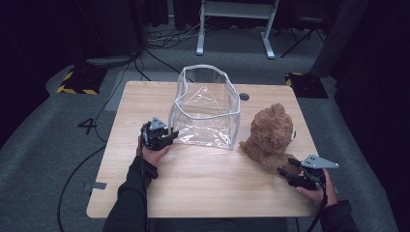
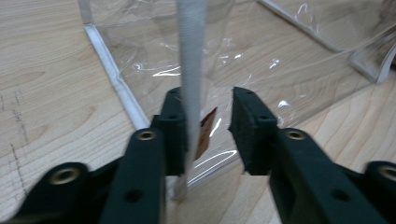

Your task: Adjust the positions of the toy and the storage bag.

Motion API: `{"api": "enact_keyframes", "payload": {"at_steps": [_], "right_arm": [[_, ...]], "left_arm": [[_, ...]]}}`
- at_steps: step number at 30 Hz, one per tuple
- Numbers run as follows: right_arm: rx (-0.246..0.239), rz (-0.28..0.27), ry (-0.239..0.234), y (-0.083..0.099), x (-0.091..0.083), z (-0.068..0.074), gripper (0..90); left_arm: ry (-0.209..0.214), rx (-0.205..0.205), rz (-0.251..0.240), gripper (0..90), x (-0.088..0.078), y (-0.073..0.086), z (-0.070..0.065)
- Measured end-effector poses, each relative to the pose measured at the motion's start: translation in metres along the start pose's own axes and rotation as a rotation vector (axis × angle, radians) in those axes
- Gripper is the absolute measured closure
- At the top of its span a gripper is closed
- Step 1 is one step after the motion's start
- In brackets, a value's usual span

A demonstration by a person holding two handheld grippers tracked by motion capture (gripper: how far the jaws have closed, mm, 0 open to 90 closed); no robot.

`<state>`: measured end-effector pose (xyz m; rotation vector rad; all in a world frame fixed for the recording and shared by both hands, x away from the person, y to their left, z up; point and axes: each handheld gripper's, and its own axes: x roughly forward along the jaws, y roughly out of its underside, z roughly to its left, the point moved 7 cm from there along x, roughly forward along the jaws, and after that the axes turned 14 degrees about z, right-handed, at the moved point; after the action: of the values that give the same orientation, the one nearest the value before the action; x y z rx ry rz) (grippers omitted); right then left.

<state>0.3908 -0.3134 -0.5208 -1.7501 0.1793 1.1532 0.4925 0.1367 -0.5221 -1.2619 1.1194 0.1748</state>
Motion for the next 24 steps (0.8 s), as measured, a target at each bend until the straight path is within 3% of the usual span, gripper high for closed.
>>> {"api": "enact_keyframes", "payload": {"at_steps": [7, 12, 15, 18, 24], "right_arm": [[0.016, -0.047, -0.005, -0.004, -0.009, -0.005, 29.5], [0.046, -0.051, 0.001, -0.003, -0.008, -0.012, 19.7], [0.067, -0.046, 0.000, -0.003, -0.002, -0.017, 18.3], [0.043, -0.033, -0.013, -0.004, 0.001, -0.015, 18.7], [0.009, -0.047, -0.042, -0.006, -0.008, -0.008, 19.9]], "left_arm": [[0.013, 0.040, 0.006, 84.8, 0.002, -0.001, -0.003], [0.059, 0.082, 0.026, 86.6, -0.001, 0.002, -0.009], [0.079, 0.122, 0.044, 86.8, -0.007, 0.006, -0.015], [0.104, 0.162, 0.052, 86.8, -0.014, 0.012, -0.022], [0.145, 0.190, 0.064, 86.8, -0.027, 0.025, -0.032]]}}
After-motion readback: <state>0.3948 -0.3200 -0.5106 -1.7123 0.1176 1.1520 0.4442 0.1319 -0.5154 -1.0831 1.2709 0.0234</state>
